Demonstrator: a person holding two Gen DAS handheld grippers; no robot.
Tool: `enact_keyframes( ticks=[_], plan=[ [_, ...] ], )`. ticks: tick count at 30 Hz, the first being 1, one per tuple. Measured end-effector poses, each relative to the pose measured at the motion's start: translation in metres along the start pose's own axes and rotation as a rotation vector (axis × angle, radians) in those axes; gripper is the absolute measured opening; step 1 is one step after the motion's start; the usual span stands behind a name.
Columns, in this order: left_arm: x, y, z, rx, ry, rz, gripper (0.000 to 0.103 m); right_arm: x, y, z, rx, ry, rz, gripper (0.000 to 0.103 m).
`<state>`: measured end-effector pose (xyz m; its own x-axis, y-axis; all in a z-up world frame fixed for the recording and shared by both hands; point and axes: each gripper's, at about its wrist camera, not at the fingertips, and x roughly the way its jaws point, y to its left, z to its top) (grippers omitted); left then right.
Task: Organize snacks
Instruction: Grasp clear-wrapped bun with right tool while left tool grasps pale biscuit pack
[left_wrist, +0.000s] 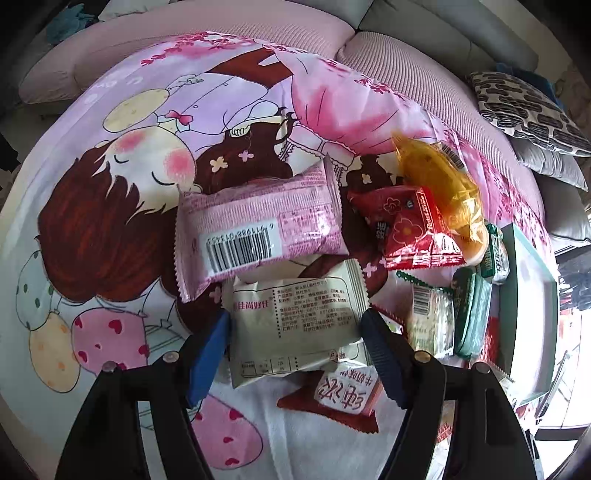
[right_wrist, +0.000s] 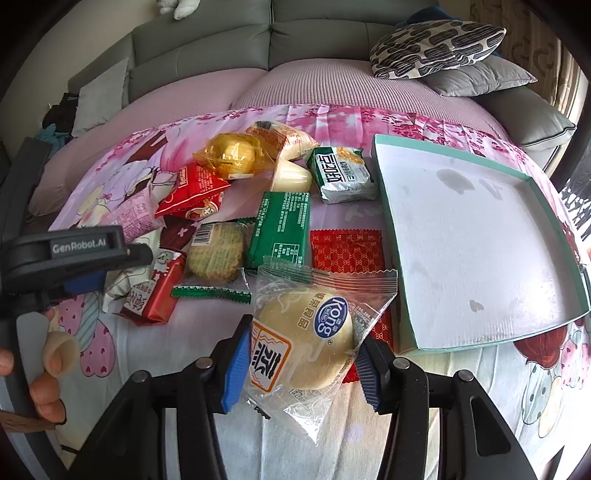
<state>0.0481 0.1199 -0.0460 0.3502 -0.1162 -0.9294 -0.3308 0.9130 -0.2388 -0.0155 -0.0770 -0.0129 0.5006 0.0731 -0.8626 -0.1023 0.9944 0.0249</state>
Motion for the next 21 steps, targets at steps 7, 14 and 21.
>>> enact_keyframes(
  ticks=[7, 14, 21],
  plan=[
    [0.004, -0.004, 0.004, 0.005, -0.002, -0.045, 0.056, 0.001, 0.001, 0.0, -0.003, 0.0, -0.002, 0.054],
    [-0.003, -0.012, 0.002, 0.009, -0.008, -0.08, 0.056, 0.002, 0.001, -0.001, -0.007, -0.001, -0.005, 0.054],
    [-0.015, -0.019, 0.003, 0.031, -0.039, -0.089, 0.056, -0.001, 0.001, 0.0, -0.012, -0.01, -0.017, 0.054]
  ],
)
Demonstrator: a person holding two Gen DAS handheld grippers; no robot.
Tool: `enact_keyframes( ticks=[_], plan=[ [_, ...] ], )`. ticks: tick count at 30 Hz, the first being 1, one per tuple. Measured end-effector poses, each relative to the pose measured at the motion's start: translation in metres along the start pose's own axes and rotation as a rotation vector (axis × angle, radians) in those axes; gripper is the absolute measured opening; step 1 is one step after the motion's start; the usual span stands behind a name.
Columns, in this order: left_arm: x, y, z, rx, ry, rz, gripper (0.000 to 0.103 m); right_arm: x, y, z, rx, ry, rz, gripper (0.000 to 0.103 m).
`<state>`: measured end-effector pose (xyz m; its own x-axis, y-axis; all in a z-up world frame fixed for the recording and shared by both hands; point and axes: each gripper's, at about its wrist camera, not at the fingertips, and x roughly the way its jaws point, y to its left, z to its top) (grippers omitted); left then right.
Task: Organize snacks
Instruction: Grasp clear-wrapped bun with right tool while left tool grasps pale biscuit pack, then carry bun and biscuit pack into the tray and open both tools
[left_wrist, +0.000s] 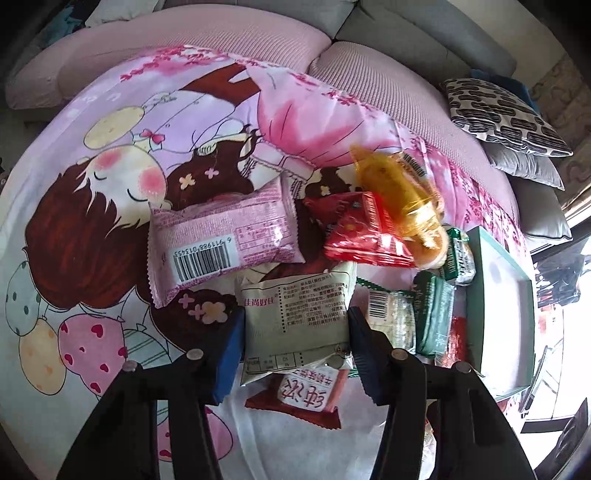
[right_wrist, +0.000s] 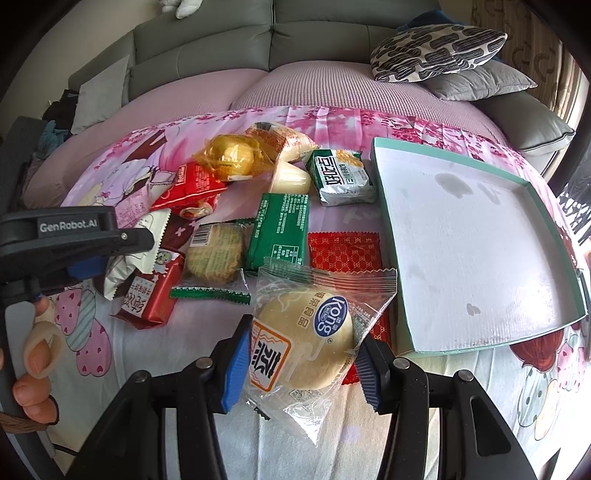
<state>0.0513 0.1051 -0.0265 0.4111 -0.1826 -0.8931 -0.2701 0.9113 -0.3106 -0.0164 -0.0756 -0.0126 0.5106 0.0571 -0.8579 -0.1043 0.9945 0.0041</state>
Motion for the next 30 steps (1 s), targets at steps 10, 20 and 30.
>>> enact_keyframes(
  ticks=[10, 20, 30],
  plan=[
    [-0.024, -0.013, -0.002, 0.027, -0.06, -0.038, 0.056, -0.016, -0.01, 0.006, 0.02, -0.039, -0.012, 0.053],
    [-0.019, -0.077, 0.006, 0.144, -0.084, -0.109, 0.056, -0.03, -0.068, 0.039, 0.154, -0.094, -0.076, 0.053],
    [0.023, -0.18, 0.006, 0.352, -0.064, -0.165, 0.056, -0.015, -0.159, 0.07, 0.36, -0.11, -0.2, 0.053]
  ],
)
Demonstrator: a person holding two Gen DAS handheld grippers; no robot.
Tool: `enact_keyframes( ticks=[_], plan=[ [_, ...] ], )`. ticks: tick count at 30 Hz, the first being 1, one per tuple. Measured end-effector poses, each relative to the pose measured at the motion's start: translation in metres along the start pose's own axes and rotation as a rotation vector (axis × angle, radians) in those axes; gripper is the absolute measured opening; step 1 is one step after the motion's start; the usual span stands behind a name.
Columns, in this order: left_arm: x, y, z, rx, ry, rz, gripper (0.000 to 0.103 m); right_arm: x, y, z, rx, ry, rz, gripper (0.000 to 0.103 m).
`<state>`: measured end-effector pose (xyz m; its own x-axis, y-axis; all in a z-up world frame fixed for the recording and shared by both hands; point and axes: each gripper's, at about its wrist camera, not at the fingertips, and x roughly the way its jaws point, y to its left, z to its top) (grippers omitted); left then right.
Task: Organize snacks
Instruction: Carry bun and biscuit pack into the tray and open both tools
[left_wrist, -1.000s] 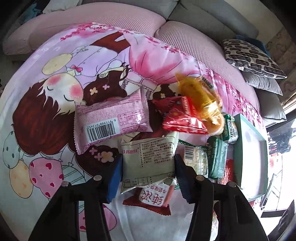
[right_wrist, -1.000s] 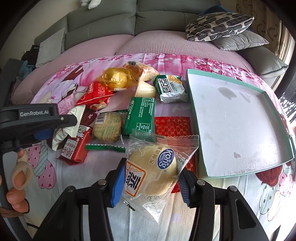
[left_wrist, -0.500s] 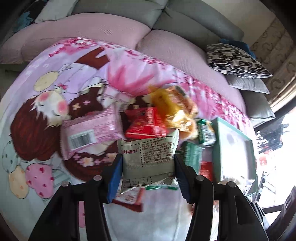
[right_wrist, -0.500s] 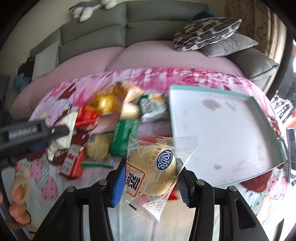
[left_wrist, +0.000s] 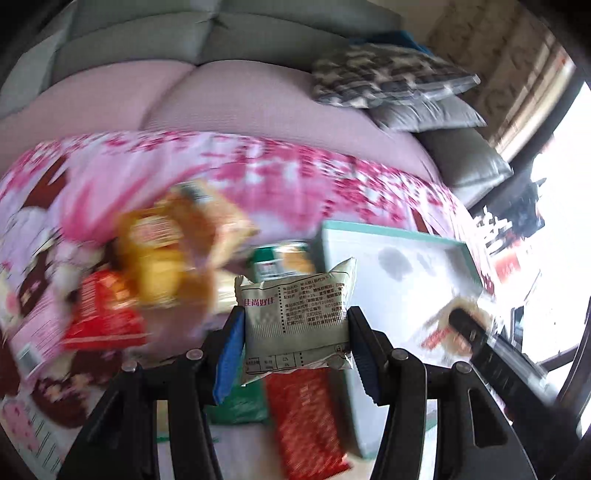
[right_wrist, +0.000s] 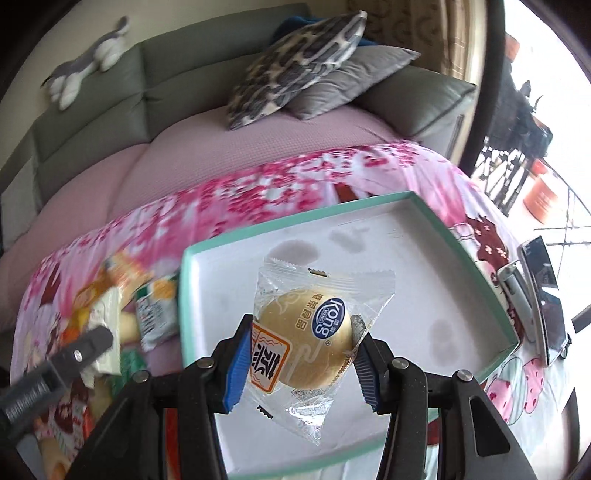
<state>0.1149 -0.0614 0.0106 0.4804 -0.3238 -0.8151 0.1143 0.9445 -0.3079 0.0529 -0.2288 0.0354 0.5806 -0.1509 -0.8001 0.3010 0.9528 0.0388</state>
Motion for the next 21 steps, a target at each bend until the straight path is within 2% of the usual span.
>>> enact_keyframes(
  ticks=[8, 15, 18, 21],
  plan=[
    [0.041, -0.058, 0.007, 0.117, 0.033, -0.035, 0.056, 0.034, -0.062, 0.026, 0.156, 0.005, -0.067, 0.053],
    [0.065, -0.075, -0.002, 0.159, 0.063, -0.026, 0.057, 0.061, -0.092, 0.027, 0.199, 0.03, -0.087, 0.053],
    [0.065, -0.078, -0.003, 0.168, 0.07, -0.019, 0.068, 0.064, -0.098, 0.026, 0.204, 0.035, -0.074, 0.053],
    [0.058, -0.076, -0.004, 0.161, 0.082, -0.017, 0.069, 0.063, -0.099, 0.026, 0.209, 0.037, -0.067, 0.054]
  ],
)
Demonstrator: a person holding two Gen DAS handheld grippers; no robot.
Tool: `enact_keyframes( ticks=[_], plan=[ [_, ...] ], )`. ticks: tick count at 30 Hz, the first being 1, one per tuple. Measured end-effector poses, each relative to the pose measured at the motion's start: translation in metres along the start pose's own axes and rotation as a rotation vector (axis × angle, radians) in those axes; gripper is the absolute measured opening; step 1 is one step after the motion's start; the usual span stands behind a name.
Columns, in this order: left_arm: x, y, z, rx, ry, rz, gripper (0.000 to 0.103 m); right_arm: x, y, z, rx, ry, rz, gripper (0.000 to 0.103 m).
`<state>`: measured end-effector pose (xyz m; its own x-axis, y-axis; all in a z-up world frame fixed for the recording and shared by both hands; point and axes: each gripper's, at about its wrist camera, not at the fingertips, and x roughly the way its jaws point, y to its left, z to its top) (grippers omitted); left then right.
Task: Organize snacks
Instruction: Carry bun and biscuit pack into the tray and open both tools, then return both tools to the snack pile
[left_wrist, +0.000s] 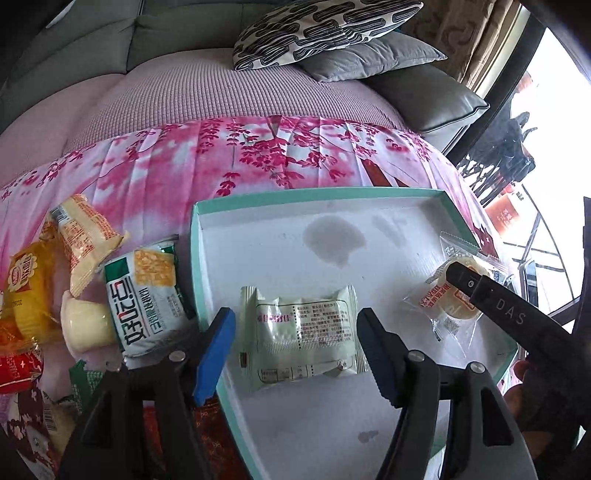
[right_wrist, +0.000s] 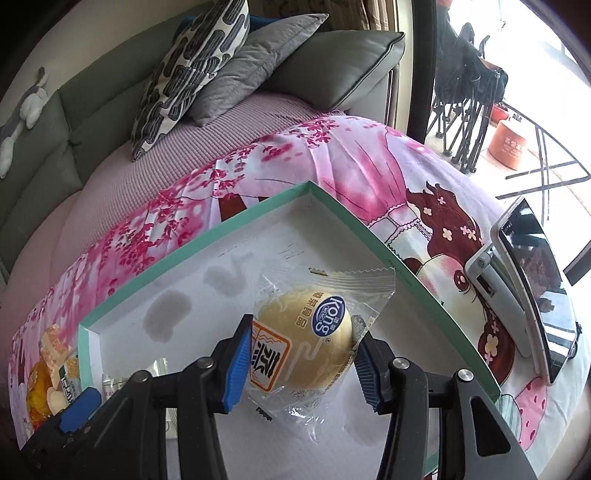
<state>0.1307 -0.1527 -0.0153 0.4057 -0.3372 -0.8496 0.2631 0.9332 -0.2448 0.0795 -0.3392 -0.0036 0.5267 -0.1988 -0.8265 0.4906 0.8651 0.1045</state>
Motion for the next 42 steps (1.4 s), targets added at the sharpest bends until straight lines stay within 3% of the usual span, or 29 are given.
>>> enact_keyframes(
  ticks=[9, 11, 13, 15, 21, 27, 33, 42],
  plan=[
    [-0.027, 0.012, 0.001, -0.06, -0.024, 0.021, 0.084, -0.011, 0.002, -0.002, -0.028, 0.014, 0.009, 0.066],
    [-0.032, 0.015, 0.0, -0.066, -0.038, 0.038, 0.087, -0.013, 0.003, -0.004, -0.034, 0.013, 0.031, 0.076],
    [-0.036, 0.017, -0.001, -0.062, -0.061, 0.059, 0.096, -0.015, 0.004, -0.006, -0.034, 0.008, 0.05, 0.095],
    [-0.041, 0.019, -0.004, -0.053, -0.086, 0.079, 0.097, -0.018, 0.006, -0.007, -0.045, -0.006, 0.052, 0.103],
    [-0.045, 0.02, -0.012, -0.018, -0.115, 0.137, 0.1, -0.024, 0.008, -0.01, -0.059, -0.02, 0.083, 0.103],
    [-0.052, 0.026, -0.019, -0.056, -0.092, 0.086, 0.1, -0.035, 0.006, -0.02, -0.064, -0.003, 0.095, 0.103],
    [-0.068, 0.036, -0.026, -0.068, -0.073, 0.185, 0.1, -0.052, 0.008, -0.03, -0.081, -0.019, 0.124, 0.103],
    [-0.101, 0.085, -0.042, -0.178, -0.046, 0.25, 0.1, -0.057, 0.043, -0.05, -0.133, 0.043, 0.182, 0.103]
  ],
)
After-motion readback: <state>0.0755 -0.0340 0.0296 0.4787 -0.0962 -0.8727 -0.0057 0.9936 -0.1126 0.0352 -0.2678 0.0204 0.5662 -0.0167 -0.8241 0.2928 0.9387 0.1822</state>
